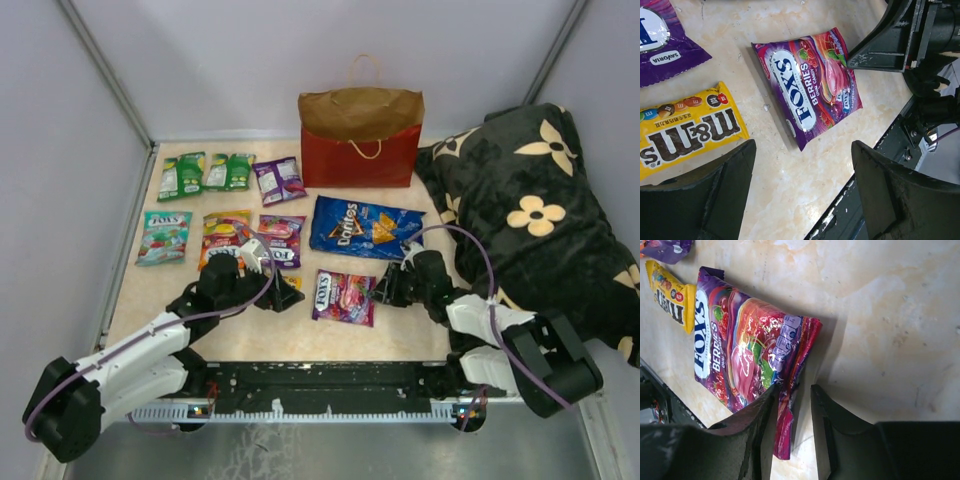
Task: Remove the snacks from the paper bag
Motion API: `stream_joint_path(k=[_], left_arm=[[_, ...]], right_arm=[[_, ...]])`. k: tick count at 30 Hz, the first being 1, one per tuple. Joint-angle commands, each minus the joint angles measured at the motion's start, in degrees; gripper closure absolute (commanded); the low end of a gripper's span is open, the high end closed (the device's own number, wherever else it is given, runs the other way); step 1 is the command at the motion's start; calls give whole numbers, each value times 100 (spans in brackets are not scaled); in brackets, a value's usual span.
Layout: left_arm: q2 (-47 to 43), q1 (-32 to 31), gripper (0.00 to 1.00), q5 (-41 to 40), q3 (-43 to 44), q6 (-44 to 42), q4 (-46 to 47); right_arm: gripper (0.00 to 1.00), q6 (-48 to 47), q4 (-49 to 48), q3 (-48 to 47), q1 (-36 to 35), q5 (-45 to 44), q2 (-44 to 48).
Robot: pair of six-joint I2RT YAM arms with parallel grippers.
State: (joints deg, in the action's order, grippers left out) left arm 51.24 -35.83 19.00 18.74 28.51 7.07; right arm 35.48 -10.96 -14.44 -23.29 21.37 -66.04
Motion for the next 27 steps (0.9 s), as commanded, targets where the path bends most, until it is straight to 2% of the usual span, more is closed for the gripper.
stream_joint_path(k=[1, 5, 6, 13, 16, 20, 23, 27], left_arm=[[-180, 44, 18, 69, 201, -32, -39], [-269, 55, 17, -94, 339, -185, -290], [-258, 58, 18, -110, 373, -220, -343], [-412, 59, 19, -262, 732, -365, -794], [-690, 57, 19, -430, 959, -379, -1032], [-1157, 59, 18, -781, 1257, -360, -1296], [-1378, 65, 14, -1267, 1733, -613, -1693], [-1431, 65, 10, -1829, 2454, -959, -2065]], right_arm=[[69, -42, -525, -236, -170, -18, -401], [98, -82, -426, -355, -185, -144, -470], [100, -125, -304, -403, -185, -197, -420], [100, -96, 363, -965, -318, -90, 257], [100, -468, 1405, -1844, -1165, -749, 293], [100, -584, 1884, -2988, -2107, -902, -51], [100, -553, 1791, -3588, -2580, -779, -193], [100, -300, 1161, -3595, -2664, -502, 17]])
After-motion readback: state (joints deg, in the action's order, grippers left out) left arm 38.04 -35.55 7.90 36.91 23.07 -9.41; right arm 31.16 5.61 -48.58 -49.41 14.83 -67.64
